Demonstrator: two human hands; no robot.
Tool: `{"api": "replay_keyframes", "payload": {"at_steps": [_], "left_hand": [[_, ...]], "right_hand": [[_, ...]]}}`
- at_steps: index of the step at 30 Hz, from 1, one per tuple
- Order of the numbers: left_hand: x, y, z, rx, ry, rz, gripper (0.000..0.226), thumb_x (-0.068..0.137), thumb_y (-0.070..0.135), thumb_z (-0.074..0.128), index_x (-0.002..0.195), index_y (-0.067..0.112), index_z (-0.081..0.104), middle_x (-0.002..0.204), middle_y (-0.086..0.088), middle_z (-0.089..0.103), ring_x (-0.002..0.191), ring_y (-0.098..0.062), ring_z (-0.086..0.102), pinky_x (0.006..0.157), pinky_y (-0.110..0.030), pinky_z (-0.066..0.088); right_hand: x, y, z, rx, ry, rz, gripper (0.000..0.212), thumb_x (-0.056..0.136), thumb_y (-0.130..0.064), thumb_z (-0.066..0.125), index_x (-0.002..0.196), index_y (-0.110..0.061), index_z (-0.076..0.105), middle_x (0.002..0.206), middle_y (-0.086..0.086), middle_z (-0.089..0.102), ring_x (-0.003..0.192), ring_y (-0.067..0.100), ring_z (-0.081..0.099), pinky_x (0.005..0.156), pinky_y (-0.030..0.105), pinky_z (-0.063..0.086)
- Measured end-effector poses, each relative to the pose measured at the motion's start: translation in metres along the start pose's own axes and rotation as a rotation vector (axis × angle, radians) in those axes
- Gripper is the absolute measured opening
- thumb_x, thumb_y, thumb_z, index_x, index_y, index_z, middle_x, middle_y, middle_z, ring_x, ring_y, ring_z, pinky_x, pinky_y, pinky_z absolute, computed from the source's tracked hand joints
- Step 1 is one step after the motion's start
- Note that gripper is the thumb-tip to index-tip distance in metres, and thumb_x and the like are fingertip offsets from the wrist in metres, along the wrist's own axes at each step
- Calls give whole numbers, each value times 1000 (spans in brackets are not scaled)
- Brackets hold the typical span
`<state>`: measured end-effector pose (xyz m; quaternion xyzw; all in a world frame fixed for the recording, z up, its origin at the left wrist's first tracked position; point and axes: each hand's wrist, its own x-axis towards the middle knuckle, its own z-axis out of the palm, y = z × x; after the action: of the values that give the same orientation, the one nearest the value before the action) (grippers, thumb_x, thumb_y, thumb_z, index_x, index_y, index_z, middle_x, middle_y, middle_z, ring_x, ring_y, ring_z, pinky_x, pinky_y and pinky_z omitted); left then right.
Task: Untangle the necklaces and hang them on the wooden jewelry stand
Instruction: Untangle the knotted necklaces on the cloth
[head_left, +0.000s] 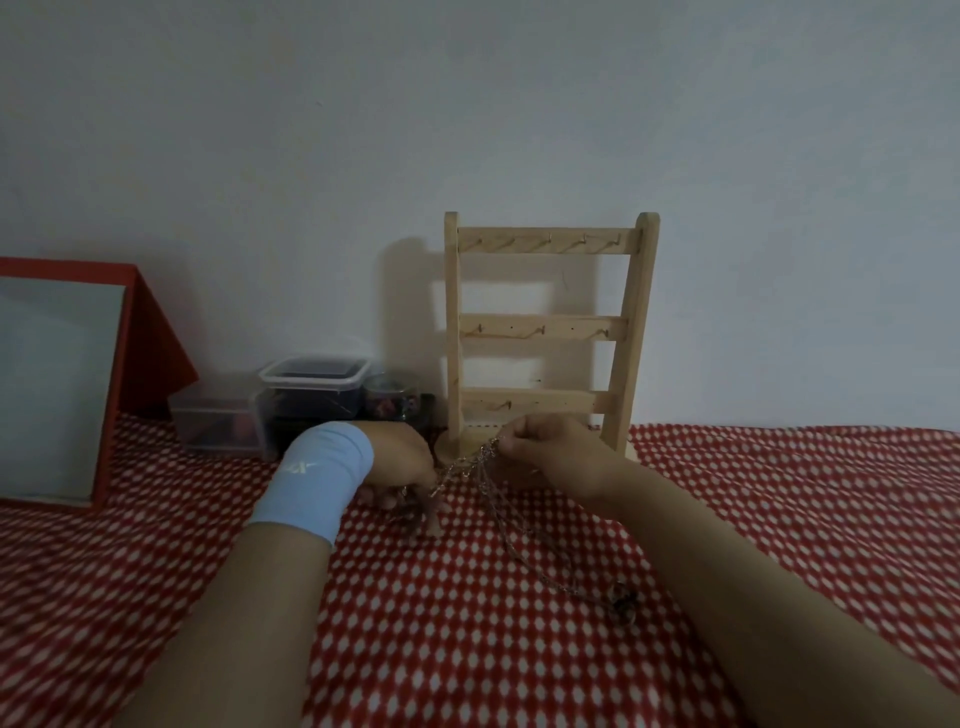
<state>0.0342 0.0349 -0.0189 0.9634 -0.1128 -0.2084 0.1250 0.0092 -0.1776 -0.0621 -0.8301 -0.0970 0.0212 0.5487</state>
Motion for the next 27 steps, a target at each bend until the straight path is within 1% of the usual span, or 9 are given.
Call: {"api": "replay_keyframes", "payload": {"at_steps": [2,4,9,12,14,16,19,24,27], "left_hand": [[-1,-2,-6,87,25,-35,30,95,18,52,120,6,63,110,-11,64,85,-21,57,70,-26,49],[-2,-9,-8,151,47,-90,36,95,25,53,127,9,62,125,-9,62,101,-22,62,86,-29,53],[0,-13,-2,201,-16,-146,47,91,28,60,136,15,56,143,-6,52,125,-22,54,109,-36,42],[-3,3,-2,62,128,27,33,93,18,57,124,17,68,134,1,59,120,-19,56,105,-26,42],[-1,13,0,-12,174,139,25,90,16,63,111,23,74,123,6,63,112,-16,59,96,-21,41],[2,19,7,47,119,181,25,84,27,72,108,22,74,119,5,66,106,-15,61,96,-26,47],[6,20,18,168,77,160,41,78,40,77,111,15,72,113,0,67,103,-18,63,92,-31,52],[8,10,17,-5,152,234,23,81,30,76,101,17,78,108,6,71,99,-11,63,90,-25,48],[5,9,15,-141,160,289,18,85,30,71,98,19,77,101,8,69,95,-9,62,90,-27,48]], "right_hand": [[-1,-3,1,-58,-40,-21,16,103,-19,58,102,-10,71,94,1,79,88,12,75,80,25,60],[-3,-5,1,-179,-79,-45,13,101,-21,62,98,-15,73,91,-4,78,84,6,73,76,20,58],[-1,-5,3,-614,-155,-60,9,90,-25,75,90,-34,77,92,-19,72,89,-2,66,83,17,52],[-3,-11,3,-763,-170,-33,20,92,-17,67,99,-32,79,100,-20,72,88,-5,61,72,13,44],[-5,-15,6,-802,-87,-63,21,94,-19,63,102,-30,78,106,-14,73,92,3,63,68,14,44],[-4,-14,13,-783,-23,-129,22,96,-19,61,110,-28,76,112,-11,71,96,6,62,74,17,47],[-2,-9,22,-778,-116,-145,27,97,-29,64,122,-26,74,115,-6,71,97,9,62,83,24,49],[-1,-4,20,-699,-192,-110,28,93,-37,71,117,-24,76,108,-8,71,88,1,59,77,18,44],[-2,-4,17,-603,-109,-111,21,95,-31,69,111,-20,76,100,-8,70,84,-2,58,79,21,45]]}}
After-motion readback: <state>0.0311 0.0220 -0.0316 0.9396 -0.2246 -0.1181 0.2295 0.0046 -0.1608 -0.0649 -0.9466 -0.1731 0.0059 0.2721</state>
